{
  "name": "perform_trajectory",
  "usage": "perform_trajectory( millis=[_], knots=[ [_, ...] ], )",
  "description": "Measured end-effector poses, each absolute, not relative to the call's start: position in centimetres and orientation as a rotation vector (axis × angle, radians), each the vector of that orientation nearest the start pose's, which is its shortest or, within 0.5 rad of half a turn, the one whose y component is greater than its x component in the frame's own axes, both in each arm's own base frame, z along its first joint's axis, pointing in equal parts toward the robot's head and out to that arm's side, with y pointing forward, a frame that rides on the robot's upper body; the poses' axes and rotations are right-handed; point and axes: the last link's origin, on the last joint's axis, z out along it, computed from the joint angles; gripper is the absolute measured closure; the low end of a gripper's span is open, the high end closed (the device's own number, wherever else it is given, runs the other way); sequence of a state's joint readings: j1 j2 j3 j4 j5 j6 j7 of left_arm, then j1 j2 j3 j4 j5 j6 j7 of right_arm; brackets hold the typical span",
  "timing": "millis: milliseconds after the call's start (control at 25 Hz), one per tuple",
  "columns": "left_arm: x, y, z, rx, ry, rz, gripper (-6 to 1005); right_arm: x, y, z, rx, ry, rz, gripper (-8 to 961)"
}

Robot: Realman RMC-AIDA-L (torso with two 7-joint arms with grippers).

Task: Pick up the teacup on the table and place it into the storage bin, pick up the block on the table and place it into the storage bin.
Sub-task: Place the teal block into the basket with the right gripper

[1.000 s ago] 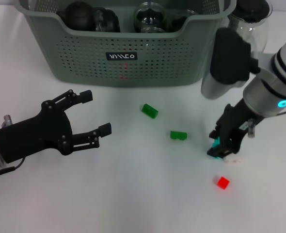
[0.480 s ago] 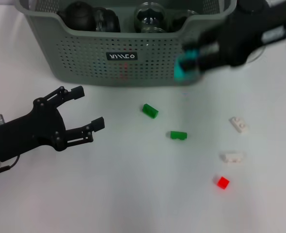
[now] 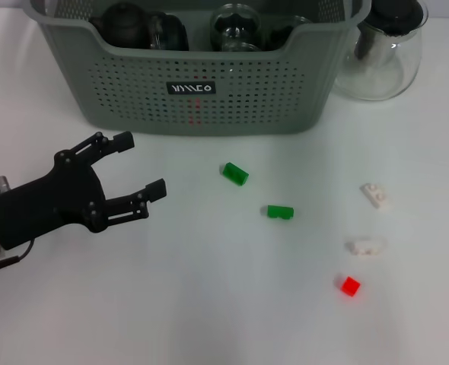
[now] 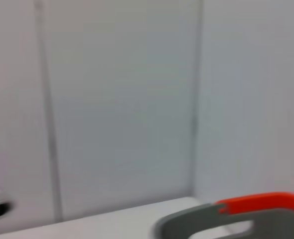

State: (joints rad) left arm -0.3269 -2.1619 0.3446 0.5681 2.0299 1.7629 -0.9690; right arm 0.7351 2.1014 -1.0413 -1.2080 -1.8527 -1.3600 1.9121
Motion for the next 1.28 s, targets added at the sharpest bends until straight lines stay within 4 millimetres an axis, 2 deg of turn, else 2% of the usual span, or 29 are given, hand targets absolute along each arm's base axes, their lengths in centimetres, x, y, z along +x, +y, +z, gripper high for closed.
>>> perform_trajectory(
  millis=[160,360,520,640,840,1040,1120,1160,1280],
  knots=[
    [-30.5,24.7,-0.7,-2.458,-0.493,-0.977,51,5.5,43.3,1.0,-2.609,0.318,0.658,521],
    [-30.3,24.7,-0.9,-2.459,-0.5,-0.989,51,4.6,46.8,-2.8,-2.582,0.431,0.443,495],
    [-30.4,24.5,-0.9,-2.458,-0.504,-0.992,51,4.4,47.9,-5.2,-2.603,0.493,0.252,474],
    [-30.4,24.4,-1.0,-2.458,-0.507,-0.996,51,4.4,48.0,-6.1,-2.59,0.506,0.174,459],
    [-30.5,24.2,-1.0,-2.456,-0.512,-0.996,51,4.4,47.8,-6.3,-2.59,0.53,0.138,433],
    [-30.5,24.1,-1.0,-2.455,-0.517,-0.998,51,4.1,47.5,-6.1,-2.593,0.505,0.18,407],
    [-30.5,24.1,-1.1,-2.455,-0.521,-1.002,50,3.8,47.3,-5.3,-2.591,0.51,0.294,396],
    [-30.5,24.1,-1.1,-2.454,-0.522,-1.003,50,3.8,47.3,-5.3,-2.591,0.51,0.294,391],
    [-30.6,24.0,-1.1,-2.448,-0.527,-1.005,50,3.8,46.6,-3.0,-2.563,0.52,0.532,375]
  ],
)
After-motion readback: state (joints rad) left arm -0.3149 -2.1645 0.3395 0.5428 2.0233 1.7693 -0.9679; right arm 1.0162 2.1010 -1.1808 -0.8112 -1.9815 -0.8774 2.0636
